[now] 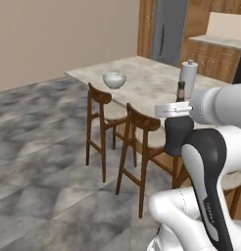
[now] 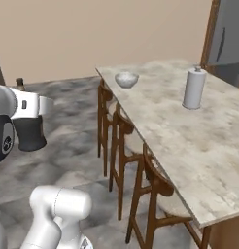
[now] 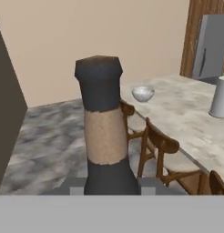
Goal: There is a bowl on the dining counter. Grab a lemon wedge from the fridge and place it in the bowl. Then get the liquor bottle and glass cup from the cabinet and place them next to the bowl.
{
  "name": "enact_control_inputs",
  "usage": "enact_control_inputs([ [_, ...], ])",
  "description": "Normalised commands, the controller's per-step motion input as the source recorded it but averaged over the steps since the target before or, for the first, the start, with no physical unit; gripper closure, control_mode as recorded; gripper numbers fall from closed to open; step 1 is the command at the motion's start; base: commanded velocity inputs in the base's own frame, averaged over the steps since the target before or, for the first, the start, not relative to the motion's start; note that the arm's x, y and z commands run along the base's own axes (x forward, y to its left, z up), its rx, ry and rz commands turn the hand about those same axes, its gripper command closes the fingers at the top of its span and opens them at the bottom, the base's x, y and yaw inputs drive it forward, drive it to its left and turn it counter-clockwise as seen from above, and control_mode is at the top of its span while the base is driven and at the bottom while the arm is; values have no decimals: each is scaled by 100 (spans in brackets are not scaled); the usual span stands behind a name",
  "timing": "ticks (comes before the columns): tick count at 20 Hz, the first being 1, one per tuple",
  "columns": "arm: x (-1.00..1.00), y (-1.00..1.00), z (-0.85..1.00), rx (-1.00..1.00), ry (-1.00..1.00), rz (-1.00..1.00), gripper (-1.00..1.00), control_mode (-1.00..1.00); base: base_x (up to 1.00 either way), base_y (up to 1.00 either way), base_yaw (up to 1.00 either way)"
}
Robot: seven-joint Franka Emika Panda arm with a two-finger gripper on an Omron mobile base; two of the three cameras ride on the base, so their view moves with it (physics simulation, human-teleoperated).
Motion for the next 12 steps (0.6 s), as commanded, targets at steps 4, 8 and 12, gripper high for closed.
enact_control_inputs([
  [4,0,0,0,0,0,0,100,100,36,100,-37],
  [8,0,0,0,0,0,0,100,100,36,97,-38],
  [12,0,0,0,0,0,0,100,100,37,94,-40],
])
